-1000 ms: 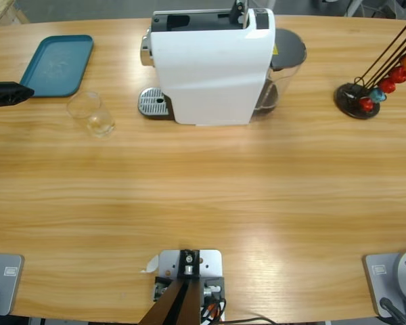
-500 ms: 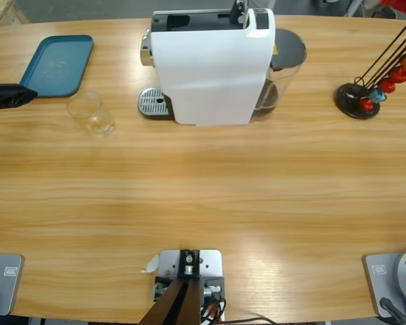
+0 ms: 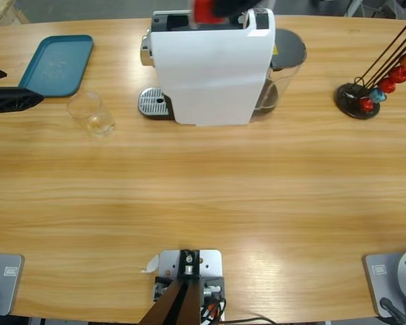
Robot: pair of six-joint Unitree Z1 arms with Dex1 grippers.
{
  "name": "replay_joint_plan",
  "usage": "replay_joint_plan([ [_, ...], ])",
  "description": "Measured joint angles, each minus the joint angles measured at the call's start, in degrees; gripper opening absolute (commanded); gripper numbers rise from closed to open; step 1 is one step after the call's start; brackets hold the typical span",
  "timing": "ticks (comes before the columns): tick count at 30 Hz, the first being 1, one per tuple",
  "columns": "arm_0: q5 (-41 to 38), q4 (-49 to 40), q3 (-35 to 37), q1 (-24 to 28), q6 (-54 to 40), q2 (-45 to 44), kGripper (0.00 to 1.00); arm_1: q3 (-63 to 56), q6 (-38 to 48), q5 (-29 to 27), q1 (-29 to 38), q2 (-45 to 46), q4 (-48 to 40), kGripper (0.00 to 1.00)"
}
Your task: Pour coffee
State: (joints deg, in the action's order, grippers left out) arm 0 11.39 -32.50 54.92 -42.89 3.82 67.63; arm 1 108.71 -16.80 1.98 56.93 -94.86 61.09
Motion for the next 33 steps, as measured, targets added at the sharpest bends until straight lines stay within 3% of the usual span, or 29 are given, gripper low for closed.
replay_joint_plan([
  [7, 0.0, 0.23, 0.0, 0.0, 0.0, 0.0, 0.83, 7.55, -3.72, 0.0, 0.78, -6.17, 0.5, 0.0],
  [18, 0.0, 0.36, -0.24, 0.0, 0.0, -0.31, 0.835, 11.55, -18.44, -3.7, 0.89, -14.19, 0.5, 0.0],
  [23, -0.01, 0.36, -0.45, 0.0, 0.0, -0.79, 0.835, 11.86, -19.34, -7.78, 0.92, -15.8, 0.5, 0.0],
  [33, -0.01, 0.36, -0.59, 0.0, 0.0, -0.89, 0.835, 14.2, -20.24, -10.56, 0.21, -15.93, 0.5, 0.0],
])
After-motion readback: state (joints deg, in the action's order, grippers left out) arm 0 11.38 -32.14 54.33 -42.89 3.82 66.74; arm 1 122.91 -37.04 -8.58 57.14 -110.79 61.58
